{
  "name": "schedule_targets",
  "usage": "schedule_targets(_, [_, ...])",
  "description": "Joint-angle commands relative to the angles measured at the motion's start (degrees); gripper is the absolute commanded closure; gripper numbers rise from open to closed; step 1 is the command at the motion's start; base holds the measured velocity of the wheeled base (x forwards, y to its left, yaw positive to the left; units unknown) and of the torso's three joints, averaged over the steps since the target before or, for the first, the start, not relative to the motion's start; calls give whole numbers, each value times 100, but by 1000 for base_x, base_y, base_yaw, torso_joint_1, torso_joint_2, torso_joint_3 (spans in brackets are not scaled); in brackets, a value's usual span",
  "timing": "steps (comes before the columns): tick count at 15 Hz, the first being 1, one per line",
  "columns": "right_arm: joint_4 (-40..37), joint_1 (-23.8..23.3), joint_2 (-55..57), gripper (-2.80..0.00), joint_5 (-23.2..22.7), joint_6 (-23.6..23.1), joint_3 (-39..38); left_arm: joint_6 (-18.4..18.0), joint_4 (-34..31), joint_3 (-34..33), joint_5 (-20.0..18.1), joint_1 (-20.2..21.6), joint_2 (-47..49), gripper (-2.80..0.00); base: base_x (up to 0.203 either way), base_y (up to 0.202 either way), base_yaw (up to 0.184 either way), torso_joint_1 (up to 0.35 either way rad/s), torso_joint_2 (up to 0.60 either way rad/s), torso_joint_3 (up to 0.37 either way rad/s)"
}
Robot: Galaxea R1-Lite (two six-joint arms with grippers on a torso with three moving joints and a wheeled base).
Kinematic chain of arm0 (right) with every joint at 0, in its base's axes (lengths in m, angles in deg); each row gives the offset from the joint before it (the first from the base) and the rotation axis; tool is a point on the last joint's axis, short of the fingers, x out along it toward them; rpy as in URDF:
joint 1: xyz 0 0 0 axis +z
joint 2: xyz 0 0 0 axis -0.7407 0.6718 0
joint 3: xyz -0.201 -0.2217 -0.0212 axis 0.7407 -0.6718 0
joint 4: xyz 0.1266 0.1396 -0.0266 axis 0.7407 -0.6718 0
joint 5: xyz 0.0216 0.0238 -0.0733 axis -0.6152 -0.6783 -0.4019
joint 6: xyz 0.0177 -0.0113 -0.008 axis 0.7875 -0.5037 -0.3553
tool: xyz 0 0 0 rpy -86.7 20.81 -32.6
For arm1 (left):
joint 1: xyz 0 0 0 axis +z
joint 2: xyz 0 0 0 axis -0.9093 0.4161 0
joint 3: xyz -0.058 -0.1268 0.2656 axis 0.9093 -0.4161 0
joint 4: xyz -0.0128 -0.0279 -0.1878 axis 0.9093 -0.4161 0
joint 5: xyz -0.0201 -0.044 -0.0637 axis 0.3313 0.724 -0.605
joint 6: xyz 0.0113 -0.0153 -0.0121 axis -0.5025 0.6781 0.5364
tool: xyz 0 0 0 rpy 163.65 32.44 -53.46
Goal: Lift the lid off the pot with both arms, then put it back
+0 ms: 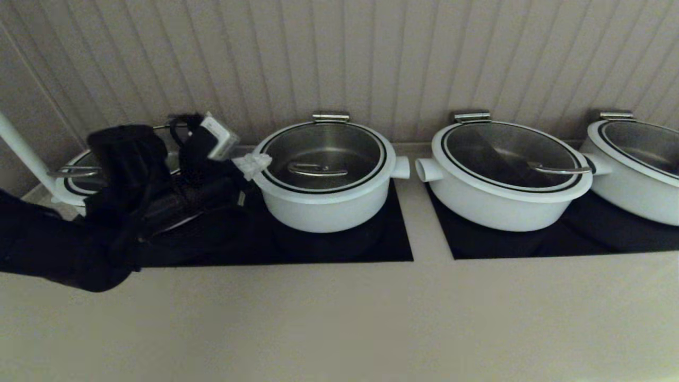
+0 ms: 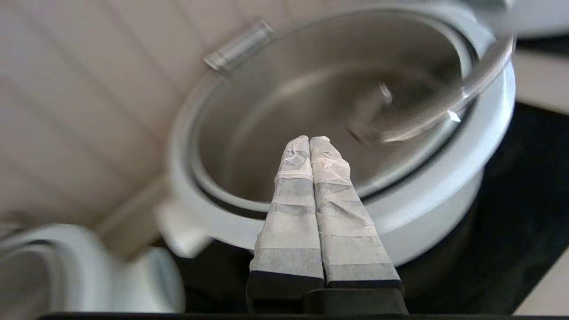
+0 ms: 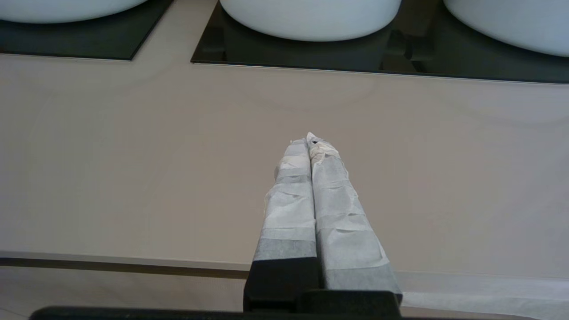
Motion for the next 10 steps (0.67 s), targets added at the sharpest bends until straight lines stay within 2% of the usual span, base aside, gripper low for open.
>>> schedule_targets(1, [0,-5,9,0,-2,-3,0,21,-184,53,0,92,-794,0,0,0,0,0,0,0])
schedule_targets(7, [0,1,9,0,-2,-3,0,378,-767,-21,18,323,-2027,0,0,0,0,0,0,0])
schedule_targets(10, [0,-5,9,0,-2,-3,0,468,-832,-422,24,485,-2502,0,0,0,0,0,0,0])
